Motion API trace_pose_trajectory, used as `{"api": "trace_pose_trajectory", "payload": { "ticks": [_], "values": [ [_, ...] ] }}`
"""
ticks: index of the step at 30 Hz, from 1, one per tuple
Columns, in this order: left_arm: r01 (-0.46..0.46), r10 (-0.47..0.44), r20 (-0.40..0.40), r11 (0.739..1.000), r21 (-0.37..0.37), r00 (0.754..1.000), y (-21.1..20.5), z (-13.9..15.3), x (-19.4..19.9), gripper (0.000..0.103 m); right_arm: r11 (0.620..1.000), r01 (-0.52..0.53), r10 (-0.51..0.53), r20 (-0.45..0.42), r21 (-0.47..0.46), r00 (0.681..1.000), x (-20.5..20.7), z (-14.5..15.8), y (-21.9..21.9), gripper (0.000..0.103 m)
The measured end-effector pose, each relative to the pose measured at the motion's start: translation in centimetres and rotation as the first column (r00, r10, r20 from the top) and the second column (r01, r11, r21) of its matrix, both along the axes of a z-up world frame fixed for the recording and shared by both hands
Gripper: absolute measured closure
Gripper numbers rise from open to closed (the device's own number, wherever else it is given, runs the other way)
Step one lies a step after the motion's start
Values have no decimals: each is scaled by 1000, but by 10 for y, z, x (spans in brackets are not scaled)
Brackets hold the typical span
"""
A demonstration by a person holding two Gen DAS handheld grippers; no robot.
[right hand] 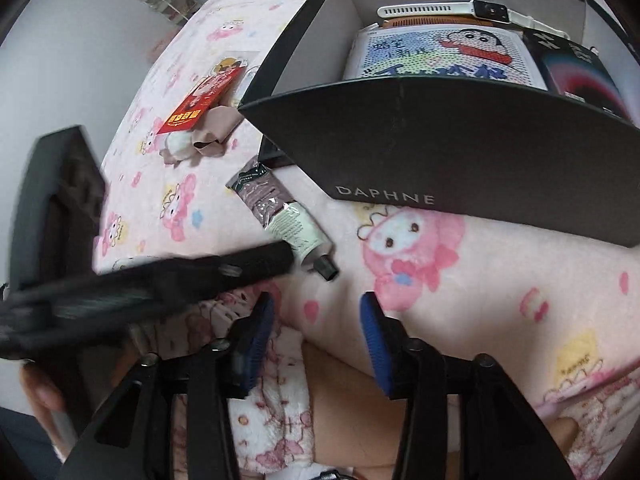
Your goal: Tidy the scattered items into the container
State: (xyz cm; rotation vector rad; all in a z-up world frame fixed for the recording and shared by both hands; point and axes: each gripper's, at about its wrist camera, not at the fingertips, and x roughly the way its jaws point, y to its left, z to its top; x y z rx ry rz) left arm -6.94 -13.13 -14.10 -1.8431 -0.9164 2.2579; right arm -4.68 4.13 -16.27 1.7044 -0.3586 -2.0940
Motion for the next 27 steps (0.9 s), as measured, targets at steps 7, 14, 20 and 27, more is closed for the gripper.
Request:
{"api": "trace_pose_trajectory", "payload": {
  "ticks": [7, 14, 20, 27],
  "values": [
    [-59, 52, -32, 945, -323, 998, -35, -5, -47, 51, 1000, -10, 9, 65, 13, 998, -16, -41, -25, 56],
    [-117, 125, 36, 978, -175, 991, -48, -43, -68, 51, 999, 5, -5, 6, -35, 1000, -22, -60, -24, 67],
    [-24, 33, 41, 979, -201, 999, -26, -37, -51, 53, 999, 4, -5, -31, -38, 1000, -15, -47, -15, 68],
    [19, -15, 36, 991, -132, 999, -10, -38, -37, 53, 1000, -14, 14, 14, -16, 1000, -4, -49, 2, 68]
  ]
}}
